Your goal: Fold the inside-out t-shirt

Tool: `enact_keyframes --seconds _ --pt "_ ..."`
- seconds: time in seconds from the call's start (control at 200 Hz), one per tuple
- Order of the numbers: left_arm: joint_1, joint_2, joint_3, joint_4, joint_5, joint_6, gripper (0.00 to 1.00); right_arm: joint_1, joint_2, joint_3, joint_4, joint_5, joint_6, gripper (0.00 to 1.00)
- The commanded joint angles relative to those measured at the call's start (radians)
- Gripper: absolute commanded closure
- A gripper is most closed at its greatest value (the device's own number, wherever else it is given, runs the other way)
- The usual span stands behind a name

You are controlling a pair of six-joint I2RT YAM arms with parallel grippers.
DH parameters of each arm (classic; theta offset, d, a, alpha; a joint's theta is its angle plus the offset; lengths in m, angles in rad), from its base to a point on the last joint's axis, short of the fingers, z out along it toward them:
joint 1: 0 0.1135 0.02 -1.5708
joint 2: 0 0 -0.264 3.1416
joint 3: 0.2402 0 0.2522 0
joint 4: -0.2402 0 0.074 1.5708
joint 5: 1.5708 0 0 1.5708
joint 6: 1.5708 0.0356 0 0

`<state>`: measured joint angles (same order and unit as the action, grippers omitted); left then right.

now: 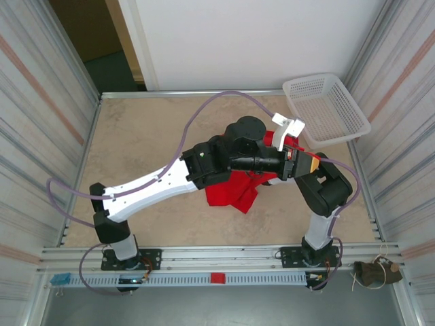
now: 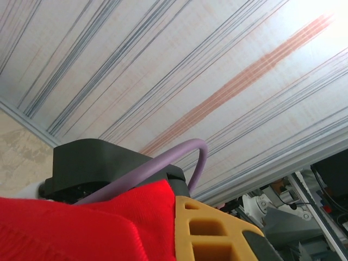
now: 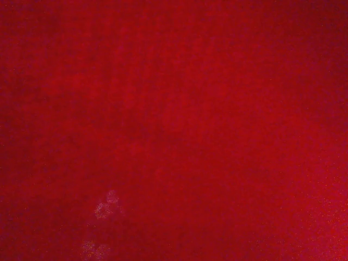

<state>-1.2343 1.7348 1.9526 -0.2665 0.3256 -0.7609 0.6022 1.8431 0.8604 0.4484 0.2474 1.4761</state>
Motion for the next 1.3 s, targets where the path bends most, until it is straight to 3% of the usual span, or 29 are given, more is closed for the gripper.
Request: enact_keyframes --seconds 0.0,0.21,0.316,0.426,0.746,1.132,1.298 --pt "-0.036 -0.004 0.072 0.085 0.093 -0.001 1.00 0.005 0.100 -0.012 -0.198 0.034 0.138 0.16" --pt "-0.031 -0.004 0.066 0.090 0.099 -0.008 1.00 0.000 0.119 -0.002 -0.236 0.036 0.189 0.44" --pt "-0.025 -0.009 0.055 0.101 0.106 -0.016 1.00 -0.010 0.136 -0.012 -0.155 -0.002 0.159 0.68" --pt "-0.017 -0.015 0.035 0.116 0.115 -0.034 1.00 -0.025 0.140 -0.013 -0.068 -0.060 0.101 1.00" --pt "-0.001 0.006 0.080 0.119 0.158 -0.046 1.00 -0.049 0.063 -0.036 0.200 -0.257 -0.073 1.00" --pt "0.012 -0.001 0.048 0.129 0.165 -0.051 1.00 -0.068 0.085 -0.103 0.574 -0.385 -0.019 1.00" --pt "0.018 -0.001 0.048 0.134 0.161 -0.054 1.00 -0.073 0.062 -0.099 0.584 -0.403 -0.014 1.00"
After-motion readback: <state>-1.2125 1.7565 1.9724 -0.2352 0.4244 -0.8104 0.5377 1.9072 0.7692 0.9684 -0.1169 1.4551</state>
